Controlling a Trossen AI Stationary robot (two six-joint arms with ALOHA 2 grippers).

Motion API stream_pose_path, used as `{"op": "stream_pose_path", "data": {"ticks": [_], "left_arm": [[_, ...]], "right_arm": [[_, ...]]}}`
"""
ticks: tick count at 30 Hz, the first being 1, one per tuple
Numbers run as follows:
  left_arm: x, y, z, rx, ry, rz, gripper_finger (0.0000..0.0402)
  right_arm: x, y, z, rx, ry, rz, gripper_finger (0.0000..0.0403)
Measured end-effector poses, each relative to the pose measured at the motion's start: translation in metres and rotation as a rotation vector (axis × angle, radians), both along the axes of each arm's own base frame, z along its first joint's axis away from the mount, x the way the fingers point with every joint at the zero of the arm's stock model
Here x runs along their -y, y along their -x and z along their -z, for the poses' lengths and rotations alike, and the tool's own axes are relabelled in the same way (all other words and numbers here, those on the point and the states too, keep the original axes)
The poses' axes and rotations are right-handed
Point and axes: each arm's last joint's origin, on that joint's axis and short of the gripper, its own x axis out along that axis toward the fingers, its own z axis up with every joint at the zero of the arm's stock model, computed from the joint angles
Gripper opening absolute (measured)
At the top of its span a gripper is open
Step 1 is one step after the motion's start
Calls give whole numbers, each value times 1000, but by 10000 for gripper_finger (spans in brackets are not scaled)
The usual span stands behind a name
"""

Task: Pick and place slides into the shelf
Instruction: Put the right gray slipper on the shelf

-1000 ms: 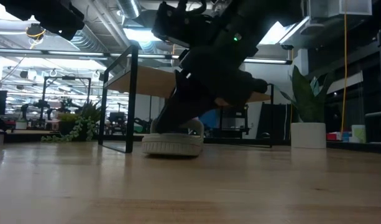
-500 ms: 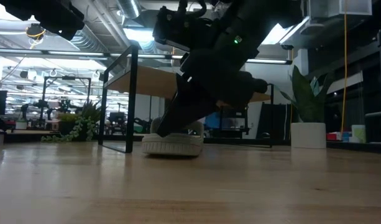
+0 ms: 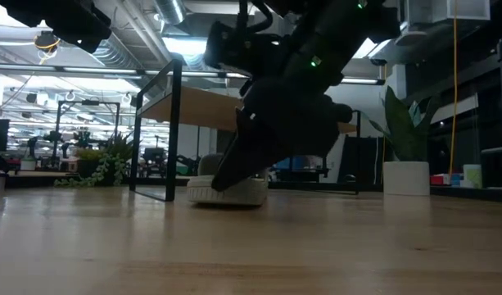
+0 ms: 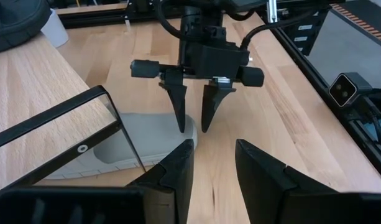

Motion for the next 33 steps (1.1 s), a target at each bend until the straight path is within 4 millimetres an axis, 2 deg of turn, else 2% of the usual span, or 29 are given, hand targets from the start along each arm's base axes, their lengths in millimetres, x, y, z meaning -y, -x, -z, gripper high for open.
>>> {"op": "stream_pose_path", "data": {"ticks": [4, 10, 21, 24, 30, 33], "left_arm": [[0, 0, 0, 0, 0, 0, 110], [0, 0, 0, 0, 0, 0, 110], [0, 0, 0, 0, 0, 0, 110], [0, 0, 0, 0, 0, 0, 110], [0, 0, 0, 0, 0, 0, 110], [0, 0, 0, 0, 0, 0, 110]], "right_arm": [[0, -1, 3, -1, 0, 1, 162], [0, -3, 19, -28, 19, 3, 162], [0, -3, 19, -22, 33, 12, 157], [0, -3, 19, -21, 37, 15, 135], [1, -2, 19, -33, 35, 21, 55], [1, 0, 20, -49, 21, 45, 29]]}}
